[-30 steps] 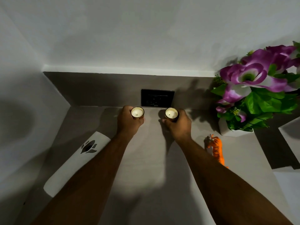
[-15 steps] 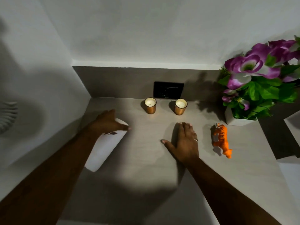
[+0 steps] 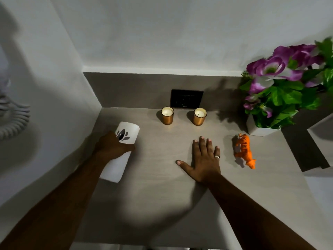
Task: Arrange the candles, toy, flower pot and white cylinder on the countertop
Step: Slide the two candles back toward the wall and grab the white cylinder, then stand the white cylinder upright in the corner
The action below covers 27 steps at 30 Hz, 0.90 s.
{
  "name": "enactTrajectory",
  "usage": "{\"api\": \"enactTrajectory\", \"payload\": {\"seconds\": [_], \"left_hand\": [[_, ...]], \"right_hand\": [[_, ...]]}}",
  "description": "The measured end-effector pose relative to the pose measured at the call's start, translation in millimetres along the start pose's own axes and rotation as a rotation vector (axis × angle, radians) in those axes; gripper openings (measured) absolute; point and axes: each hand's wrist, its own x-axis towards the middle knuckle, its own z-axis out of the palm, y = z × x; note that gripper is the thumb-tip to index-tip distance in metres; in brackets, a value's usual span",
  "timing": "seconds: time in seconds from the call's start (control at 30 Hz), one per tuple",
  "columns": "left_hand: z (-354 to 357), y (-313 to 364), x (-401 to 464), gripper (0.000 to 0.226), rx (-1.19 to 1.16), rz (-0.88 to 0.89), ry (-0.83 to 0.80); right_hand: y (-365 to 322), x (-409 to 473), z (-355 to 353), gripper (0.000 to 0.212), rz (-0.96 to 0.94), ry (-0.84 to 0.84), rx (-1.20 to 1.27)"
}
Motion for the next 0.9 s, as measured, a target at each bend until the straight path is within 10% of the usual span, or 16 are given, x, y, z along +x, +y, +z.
{"api": "enactTrajectory", "payload": {"seconds": [0.47, 0.9], "left_hand": [[-30.4, 58.2, 36.2, 0.091, -0.363, 0.118, 0.705], [-23.8, 36.1, 63.8, 0.098, -0.537, 0.16, 0.786]], "right_hand": [[-4.4, 6.1, 3.1, 0.116, -0.015, 0.057, -0.012], [-5.2, 6.8, 2.0, 0.115, -0.016, 0.07, -0.005]]}}
